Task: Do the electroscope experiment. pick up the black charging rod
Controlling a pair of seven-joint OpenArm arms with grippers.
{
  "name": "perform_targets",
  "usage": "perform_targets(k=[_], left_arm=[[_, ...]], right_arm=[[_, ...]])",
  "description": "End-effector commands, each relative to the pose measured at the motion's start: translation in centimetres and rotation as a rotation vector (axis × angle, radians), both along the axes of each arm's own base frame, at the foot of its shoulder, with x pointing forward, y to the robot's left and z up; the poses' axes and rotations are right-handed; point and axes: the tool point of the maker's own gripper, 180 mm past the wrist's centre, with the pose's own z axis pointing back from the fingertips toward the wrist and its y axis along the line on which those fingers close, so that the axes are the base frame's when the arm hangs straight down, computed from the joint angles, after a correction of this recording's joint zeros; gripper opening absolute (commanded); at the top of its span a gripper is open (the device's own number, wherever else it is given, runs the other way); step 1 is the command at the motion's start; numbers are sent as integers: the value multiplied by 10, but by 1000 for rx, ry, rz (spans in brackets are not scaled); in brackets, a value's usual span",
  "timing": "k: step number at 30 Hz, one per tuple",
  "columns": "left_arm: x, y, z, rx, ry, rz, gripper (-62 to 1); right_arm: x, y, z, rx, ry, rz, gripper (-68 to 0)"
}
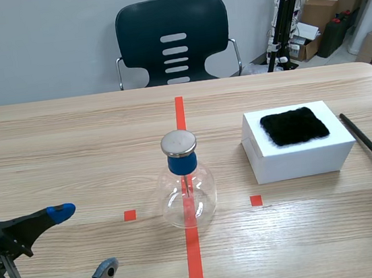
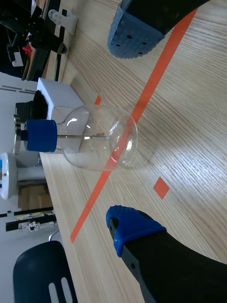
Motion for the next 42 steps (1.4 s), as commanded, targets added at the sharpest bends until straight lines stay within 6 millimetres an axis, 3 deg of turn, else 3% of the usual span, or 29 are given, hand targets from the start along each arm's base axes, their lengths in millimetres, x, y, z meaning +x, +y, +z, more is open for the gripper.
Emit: perform_targets(k=[1, 9, 21, 42], left_arm=[[4, -1, 10, -23, -30, 1, 14], [4, -1, 10, -23, -30, 1, 14], [4, -1, 10, -23, -30, 1, 14], [4, -1, 10, -23, -30, 1, 14]], right_arm=[[12, -8, 13, -17, -35, -1, -665], [12, -8, 13, -20, -34, 1, -664], [12, -13, 15, -31, -35, -2, -485], [18, -16, 26, -36, -64, 6, -482]])
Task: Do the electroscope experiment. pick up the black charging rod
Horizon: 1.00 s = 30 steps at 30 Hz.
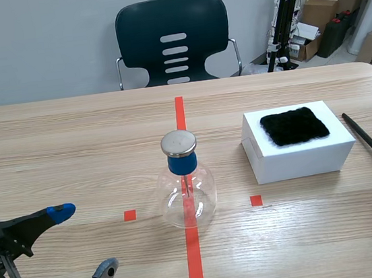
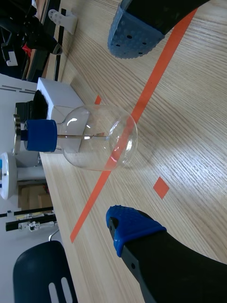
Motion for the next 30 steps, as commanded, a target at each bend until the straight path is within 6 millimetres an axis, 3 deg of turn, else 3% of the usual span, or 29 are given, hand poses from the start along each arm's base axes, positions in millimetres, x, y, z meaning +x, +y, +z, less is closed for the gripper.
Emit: perform_targets(k=[1, 16, 25, 30], left_arm=[[4, -1, 10, -23, -30, 1, 14], [4, -1, 10, -23, -30, 1, 14], [4, -1, 10, -23, -30, 1, 14], [4, -1, 10, -23, -30, 1, 14]], right_arm=[[12, -9, 15, -20, -40, 1, -482], [6, -4, 9, -10, -25, 4, -494], [6, -4, 9, -9, -25, 4, -675], [6, -4, 9, -9, -25, 4, -671]])
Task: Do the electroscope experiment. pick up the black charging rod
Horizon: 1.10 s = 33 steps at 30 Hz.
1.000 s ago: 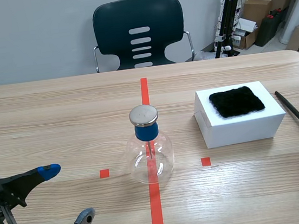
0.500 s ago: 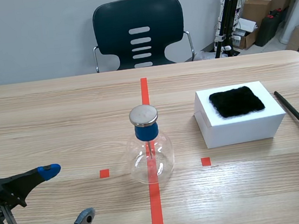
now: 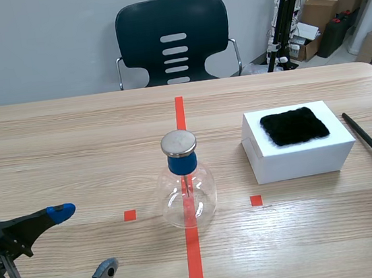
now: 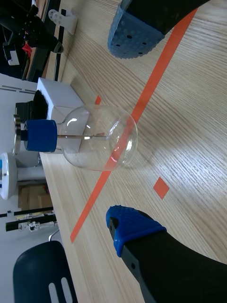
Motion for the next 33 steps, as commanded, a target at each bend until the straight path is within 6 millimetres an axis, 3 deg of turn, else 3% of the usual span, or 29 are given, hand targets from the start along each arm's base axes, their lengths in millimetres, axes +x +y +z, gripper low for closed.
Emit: perform_targets(k=[1, 15, 21, 27, 33], left_arm=[[4, -1, 10, -23, -30, 1, 14], [4, -1, 10, -23, -30, 1, 14], [4, -1, 10, -23, -30, 1, 14], [4, -1, 10, -23, -30, 1, 14], [4, -1, 10, -23, -30, 1, 14]], right_arm=[[10, -5, 12, -13, -35, 4, -671], [12, -6, 14, -18, -39, 8, -671], [21, -12, 33, -60, -87, 43, -671], [18, -16, 45, -97, -109, 74, -671], [19, -24, 70, -142, -179, 85, -671]])
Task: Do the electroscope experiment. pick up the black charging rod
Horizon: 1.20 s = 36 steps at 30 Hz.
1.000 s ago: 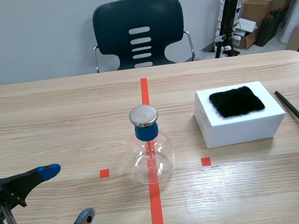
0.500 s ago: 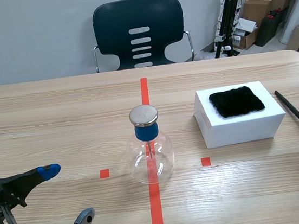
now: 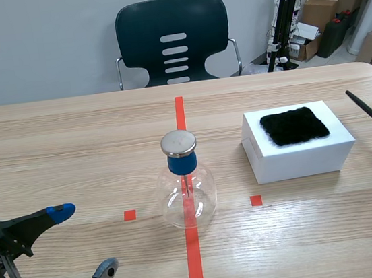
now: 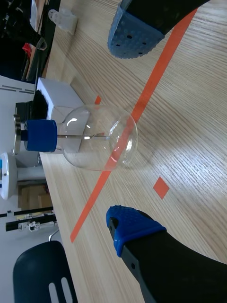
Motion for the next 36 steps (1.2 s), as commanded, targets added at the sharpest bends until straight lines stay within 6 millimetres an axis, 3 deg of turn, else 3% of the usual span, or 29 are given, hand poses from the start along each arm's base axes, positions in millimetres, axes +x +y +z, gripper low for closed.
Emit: perform_targets(k=[1, 9, 21, 28, 36], left_arm=[[4, -1, 10, -23, -30, 1, 14], [4, -1, 10, -23, -30, 1, 14], [4, -1, 10, -23, -30, 1, 14], [4, -1, 10, -23, -30, 1, 14], [4, -1, 10, -23, -30, 1, 14]], right_arm=[[11, -14, 28, -45, -70, 5, -671], [9, -9, 82, -184, -221, 96, -671], [-10, 27, 182, -549, -521, 336, -671], [-45, 65, 210, -720, -650, 479, -671], [-76, 104, 214, -899, -790, 702, -671]])
